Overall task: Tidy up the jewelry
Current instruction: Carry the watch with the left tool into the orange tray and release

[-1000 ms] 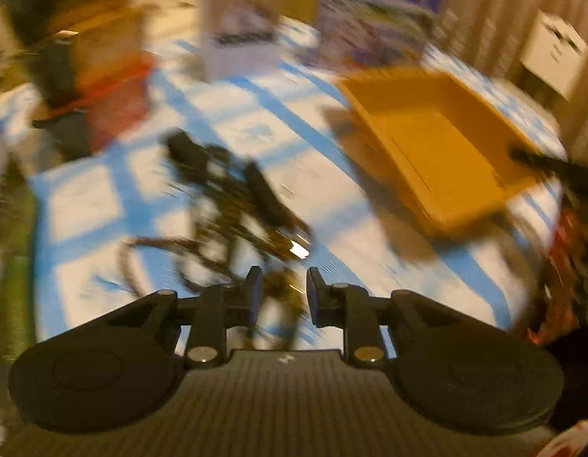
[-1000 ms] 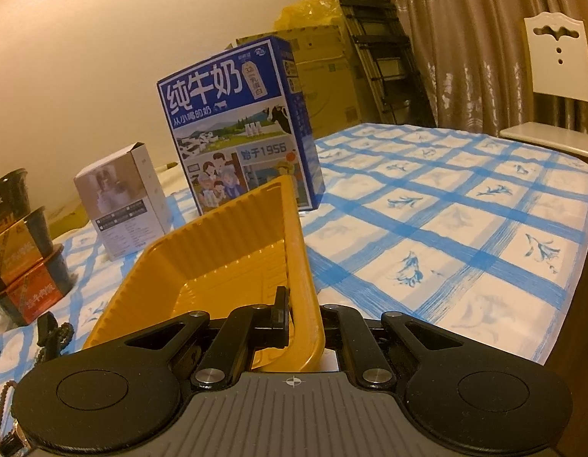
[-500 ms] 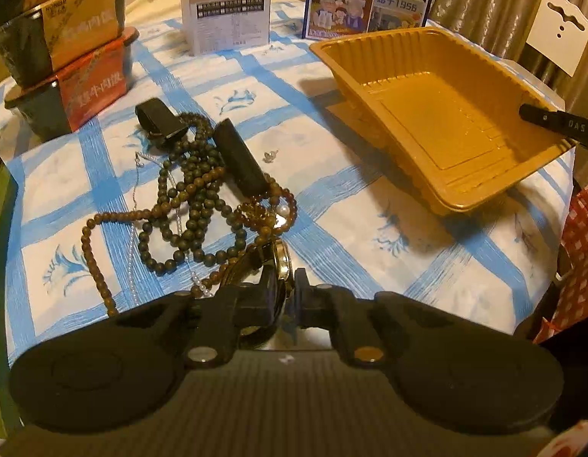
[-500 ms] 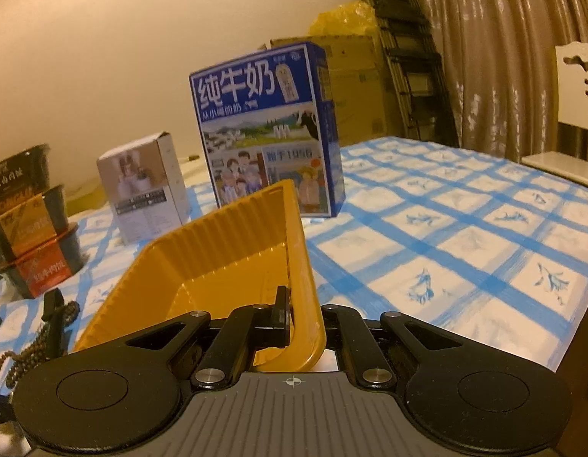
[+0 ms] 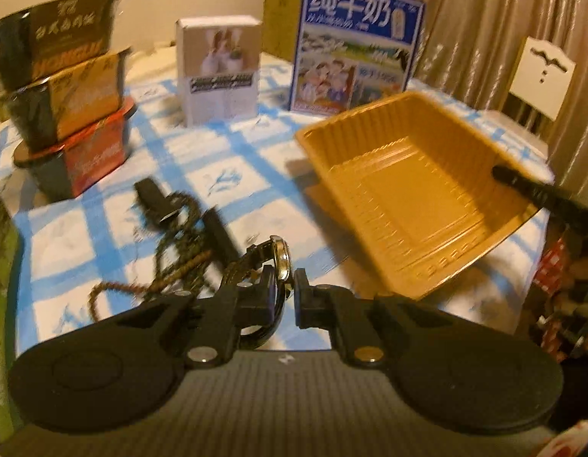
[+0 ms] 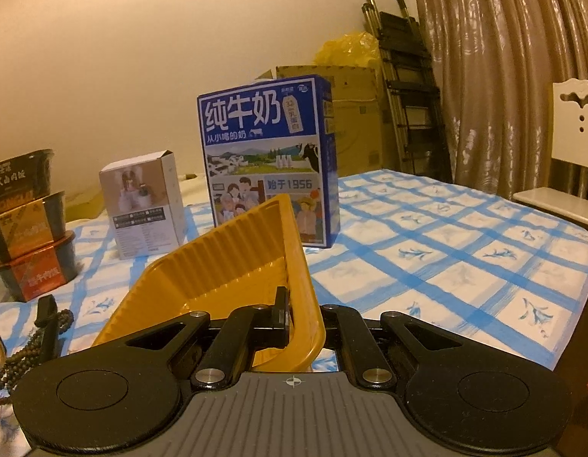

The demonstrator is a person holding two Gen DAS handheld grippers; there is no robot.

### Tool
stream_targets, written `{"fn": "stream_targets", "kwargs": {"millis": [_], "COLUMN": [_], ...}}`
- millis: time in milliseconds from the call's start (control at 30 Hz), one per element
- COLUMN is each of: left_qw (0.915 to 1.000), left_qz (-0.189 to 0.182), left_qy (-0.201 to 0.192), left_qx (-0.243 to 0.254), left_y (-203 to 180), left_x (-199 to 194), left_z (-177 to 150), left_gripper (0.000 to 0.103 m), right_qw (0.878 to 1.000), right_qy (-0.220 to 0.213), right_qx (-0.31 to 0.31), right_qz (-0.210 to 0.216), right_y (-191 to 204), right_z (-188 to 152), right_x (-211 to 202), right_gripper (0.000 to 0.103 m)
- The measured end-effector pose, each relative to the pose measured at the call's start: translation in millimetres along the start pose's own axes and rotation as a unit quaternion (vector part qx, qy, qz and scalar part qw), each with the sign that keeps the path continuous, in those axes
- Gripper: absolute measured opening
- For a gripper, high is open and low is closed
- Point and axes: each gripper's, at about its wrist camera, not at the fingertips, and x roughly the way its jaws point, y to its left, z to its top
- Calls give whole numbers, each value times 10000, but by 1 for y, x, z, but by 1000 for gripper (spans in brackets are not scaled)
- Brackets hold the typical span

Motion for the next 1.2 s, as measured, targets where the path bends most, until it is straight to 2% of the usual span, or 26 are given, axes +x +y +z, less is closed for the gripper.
{"fn": "stream_targets", "kwargs": {"millis": [167, 267, 500, 667, 733, 833, 933, 1000, 1067, 1200], "left_qw": [9968, 9922, 9845, 9874, 9875, 9877, 9895, 9918, 9952, 9990], "left_qz": [-701, -1109, -1499, -1287, -1293, -1327, -1228, -1032, -671, 197], "left_qy": [-196, -117, 203, 362, 245, 69, -156, -322, -409, -227], "left_qx": [-323, -559, -883, -849, -868, -822, -743, -688, -586, -321], "left_y": [-22, -38, -68, -77, -78, -80, -76, -68, -52, -18], "left_x": [17, 37, 82, 102, 102, 95, 80, 65, 51, 39], "left_z": [22, 31, 32, 30, 31, 37, 40, 36, 28, 5], "left_gripper": [8, 8, 8, 8, 10, 24, 27, 29, 32, 34], "right_qw": [9997, 9995, 9991, 9991, 9991, 9990, 9988, 9987, 9983, 9979], "right_qy": [-113, -126, -117, -115, -112, -120, -121, -133, -144, -145], "right_qx": [-228, -285, -375, -346, -334, -349, -364, -352, -346, -296], "right_qz": [-49, -81, -176, -218, -230, -270, -305, -356, -440, -561], "right_y": [9, 12, 12, 9, 8, 9, 9, 7, 5, 1], "right_z": [1, 1, 2, 2, 1, 1, 1, 1, 1, 1], "right_x": [-6, -7, -10, -12, -12, -12, -11, -12, -12, -12], "right_gripper": [5, 5, 5, 5, 5, 5, 5, 5, 5, 5]}}
